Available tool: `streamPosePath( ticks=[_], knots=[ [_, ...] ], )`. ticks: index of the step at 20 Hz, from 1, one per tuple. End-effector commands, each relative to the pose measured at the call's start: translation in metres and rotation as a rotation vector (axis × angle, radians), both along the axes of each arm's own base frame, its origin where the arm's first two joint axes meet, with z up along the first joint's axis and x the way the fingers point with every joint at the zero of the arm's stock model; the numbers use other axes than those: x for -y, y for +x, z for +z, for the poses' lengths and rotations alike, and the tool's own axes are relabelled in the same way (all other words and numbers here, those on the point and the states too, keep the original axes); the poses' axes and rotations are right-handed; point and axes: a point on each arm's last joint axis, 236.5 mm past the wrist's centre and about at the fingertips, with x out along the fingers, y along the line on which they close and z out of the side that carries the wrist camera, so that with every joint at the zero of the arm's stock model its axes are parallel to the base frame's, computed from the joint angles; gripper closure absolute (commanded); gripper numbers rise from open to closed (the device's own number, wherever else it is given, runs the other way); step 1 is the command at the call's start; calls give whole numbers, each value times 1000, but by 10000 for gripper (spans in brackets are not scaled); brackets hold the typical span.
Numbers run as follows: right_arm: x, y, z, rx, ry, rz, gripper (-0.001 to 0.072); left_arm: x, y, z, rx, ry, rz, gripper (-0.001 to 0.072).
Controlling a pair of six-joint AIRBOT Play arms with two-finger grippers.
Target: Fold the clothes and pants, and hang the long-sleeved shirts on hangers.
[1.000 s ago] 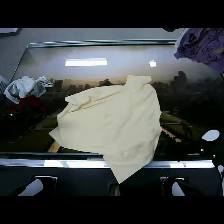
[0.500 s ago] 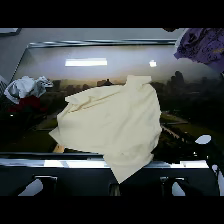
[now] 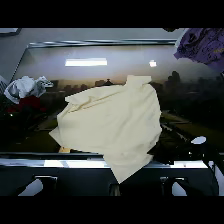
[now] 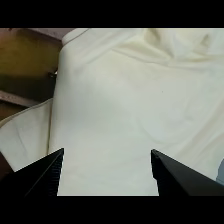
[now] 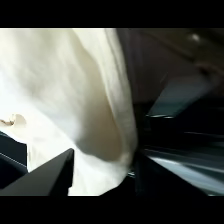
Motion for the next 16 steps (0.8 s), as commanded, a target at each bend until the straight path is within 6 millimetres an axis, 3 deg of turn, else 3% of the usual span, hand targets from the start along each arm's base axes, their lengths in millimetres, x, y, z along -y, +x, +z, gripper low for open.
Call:
streamPosePath(
  ticks=[1,3,4,7,11,13,16],
  knots=[
    [-3,3,-3,27,10,-2,450,-2,1,0,5,4,8,95],
    [-1,4,-4,38,1,3,630,-2,-2,-2,-7,11,-2,95],
    [0,6,-5,48,-7,0,682,-7,-10,-9,-39,50,-20,95],
    [0,8,-6,62,-8,3,683,-38,-44,-44,-186,189,1,95],
    [-4,12,0,75,18,-6,683,-60,-58,-83,-207,181,146,95],
    [-5,15,1,82,26,-15,683,-59,-66,-99,-210,174,150,95],
    [-5,17,2,86,26,-13,682,-39,-62,-111,-167,106,103,103]
  ],
)
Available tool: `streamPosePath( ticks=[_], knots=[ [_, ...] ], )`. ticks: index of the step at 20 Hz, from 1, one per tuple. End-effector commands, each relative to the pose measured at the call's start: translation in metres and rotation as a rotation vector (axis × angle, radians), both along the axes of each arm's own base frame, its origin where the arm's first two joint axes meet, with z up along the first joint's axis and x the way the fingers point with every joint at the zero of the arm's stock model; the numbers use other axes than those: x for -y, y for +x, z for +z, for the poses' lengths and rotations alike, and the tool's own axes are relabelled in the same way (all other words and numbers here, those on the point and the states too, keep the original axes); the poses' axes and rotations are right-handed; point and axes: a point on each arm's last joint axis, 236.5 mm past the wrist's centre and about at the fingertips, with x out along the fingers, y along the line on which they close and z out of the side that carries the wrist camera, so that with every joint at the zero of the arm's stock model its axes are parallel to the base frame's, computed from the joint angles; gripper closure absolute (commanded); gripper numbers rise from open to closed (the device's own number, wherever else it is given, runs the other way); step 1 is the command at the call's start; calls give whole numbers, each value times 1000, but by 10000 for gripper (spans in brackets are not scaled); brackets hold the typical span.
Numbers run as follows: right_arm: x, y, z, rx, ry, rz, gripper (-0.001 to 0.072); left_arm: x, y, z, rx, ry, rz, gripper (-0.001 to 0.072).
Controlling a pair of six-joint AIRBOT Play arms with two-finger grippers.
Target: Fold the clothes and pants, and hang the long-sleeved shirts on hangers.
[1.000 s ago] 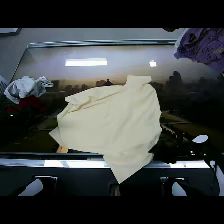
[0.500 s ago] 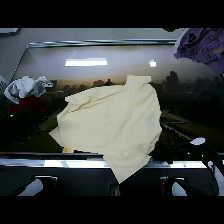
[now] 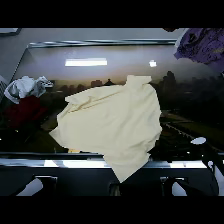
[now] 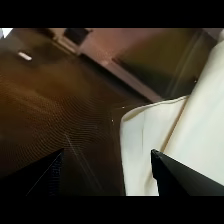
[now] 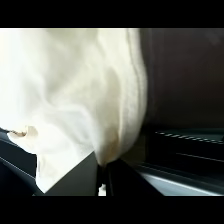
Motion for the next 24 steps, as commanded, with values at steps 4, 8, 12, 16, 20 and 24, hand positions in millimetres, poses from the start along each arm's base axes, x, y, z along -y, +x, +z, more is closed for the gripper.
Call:
streamPosePath(
  ticks=[4,8,12,16,20,24],
  knots=[
    [-2,1,3,14,14,15,682,14,20,-17,103,-83,9,103],
    [-4,-1,4,16,22,29,682,29,28,-24,113,-122,-25,103],
    [-4,-2,5,15,25,31,682,45,32,-35,95,-117,-72,103],
    [-4,-2,5,16,25,32,682,58,27,-40,64,-146,-108,332],
    [-11,10,14,72,67,20,683,62,25,-37,60,-163,-125,689],
    [-15,49,42,226,125,-3,685,66,36,-12,110,-186,-182,692]
  ],
)
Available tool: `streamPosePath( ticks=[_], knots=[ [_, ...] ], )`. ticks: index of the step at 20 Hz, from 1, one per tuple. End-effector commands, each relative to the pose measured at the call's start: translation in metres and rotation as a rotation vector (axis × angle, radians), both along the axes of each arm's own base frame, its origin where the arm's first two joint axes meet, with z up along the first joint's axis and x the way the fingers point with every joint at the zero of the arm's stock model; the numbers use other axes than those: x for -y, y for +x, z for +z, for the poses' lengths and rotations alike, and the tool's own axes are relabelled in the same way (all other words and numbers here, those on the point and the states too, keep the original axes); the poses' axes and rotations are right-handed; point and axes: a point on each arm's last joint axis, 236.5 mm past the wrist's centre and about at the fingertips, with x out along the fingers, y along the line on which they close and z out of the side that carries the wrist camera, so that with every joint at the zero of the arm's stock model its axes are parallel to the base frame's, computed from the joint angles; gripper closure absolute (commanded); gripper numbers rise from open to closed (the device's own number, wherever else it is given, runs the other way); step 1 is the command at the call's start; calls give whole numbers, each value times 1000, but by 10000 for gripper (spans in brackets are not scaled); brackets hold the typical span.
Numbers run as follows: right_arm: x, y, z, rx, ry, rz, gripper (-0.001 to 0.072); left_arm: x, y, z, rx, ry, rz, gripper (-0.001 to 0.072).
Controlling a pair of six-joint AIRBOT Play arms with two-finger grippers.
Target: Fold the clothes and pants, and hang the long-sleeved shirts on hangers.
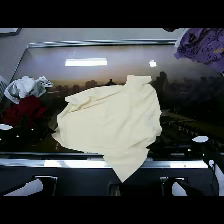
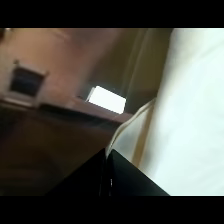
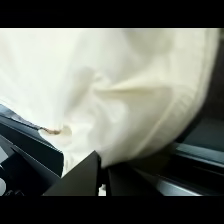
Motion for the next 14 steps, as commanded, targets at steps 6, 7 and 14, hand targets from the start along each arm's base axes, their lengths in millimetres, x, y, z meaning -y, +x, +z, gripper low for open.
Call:
streamPosePath(
  ticks=[6,7,14],
  knots=[
    [10,149,142,589,-147,84,687,0,102,175,466,45,-34,693],
    [10,174,174,691,-234,93,687,4,117,215,553,73,-51,693],
    [51,201,546,1522,-692,-208,686,23,93,560,1266,331,-17,693]
  ],
)
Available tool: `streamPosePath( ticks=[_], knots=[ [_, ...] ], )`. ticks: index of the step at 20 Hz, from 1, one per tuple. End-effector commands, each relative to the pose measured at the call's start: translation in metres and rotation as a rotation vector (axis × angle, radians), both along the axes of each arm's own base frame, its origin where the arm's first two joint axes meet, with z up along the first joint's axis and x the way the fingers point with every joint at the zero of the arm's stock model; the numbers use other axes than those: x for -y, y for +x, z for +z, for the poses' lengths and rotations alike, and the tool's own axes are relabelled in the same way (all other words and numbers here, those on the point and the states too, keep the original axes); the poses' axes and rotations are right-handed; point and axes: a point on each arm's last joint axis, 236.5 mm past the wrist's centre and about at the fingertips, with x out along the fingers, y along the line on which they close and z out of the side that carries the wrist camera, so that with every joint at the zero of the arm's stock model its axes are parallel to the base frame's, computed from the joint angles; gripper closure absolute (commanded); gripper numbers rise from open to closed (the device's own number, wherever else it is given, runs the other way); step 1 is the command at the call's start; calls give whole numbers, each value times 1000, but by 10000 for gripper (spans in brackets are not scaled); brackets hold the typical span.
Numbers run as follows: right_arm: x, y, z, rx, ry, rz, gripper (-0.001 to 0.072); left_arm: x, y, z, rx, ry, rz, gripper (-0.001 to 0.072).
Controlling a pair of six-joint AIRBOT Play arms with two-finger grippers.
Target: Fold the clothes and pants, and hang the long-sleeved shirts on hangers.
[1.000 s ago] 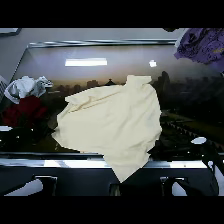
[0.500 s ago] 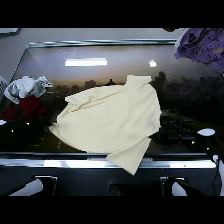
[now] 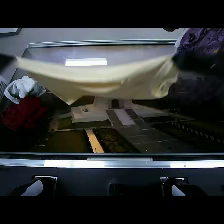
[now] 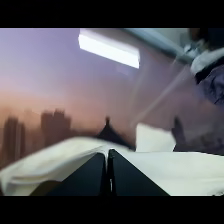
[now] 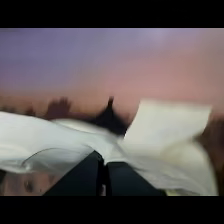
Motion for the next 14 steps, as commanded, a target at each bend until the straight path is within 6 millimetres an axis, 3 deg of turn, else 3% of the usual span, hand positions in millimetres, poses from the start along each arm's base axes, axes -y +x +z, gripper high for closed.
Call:
streamPosePath(
  ticks=[1,2,4,7,9,11,12,14],
  knots=[
    [24,-59,191,439,-98,-142,686,13,-66,164,348,106,87,693],
    [24,-87,221,512,-112,-148,686,10,-92,191,404,143,147,694],
    [24,-148,265,646,-118,-168,686,1,-142,225,478,178,273,693],
    [34,-227,298,767,-102,-234,686,-13,-209,247,548,226,443,693],
    [40,-258,310,822,-87,-265,686,-23,-244,257,591,247,540,692],
    [39,-266,312,826,-61,-264,686,-25,-256,255,585,265,565,692],
    [39,-260,308,804,-44,-261,686,-26,-249,244,537,268,556,692],
    [33,-234,295,730,-1,-234,686,-35,-219,202,379,274,532,692]
  ],
)
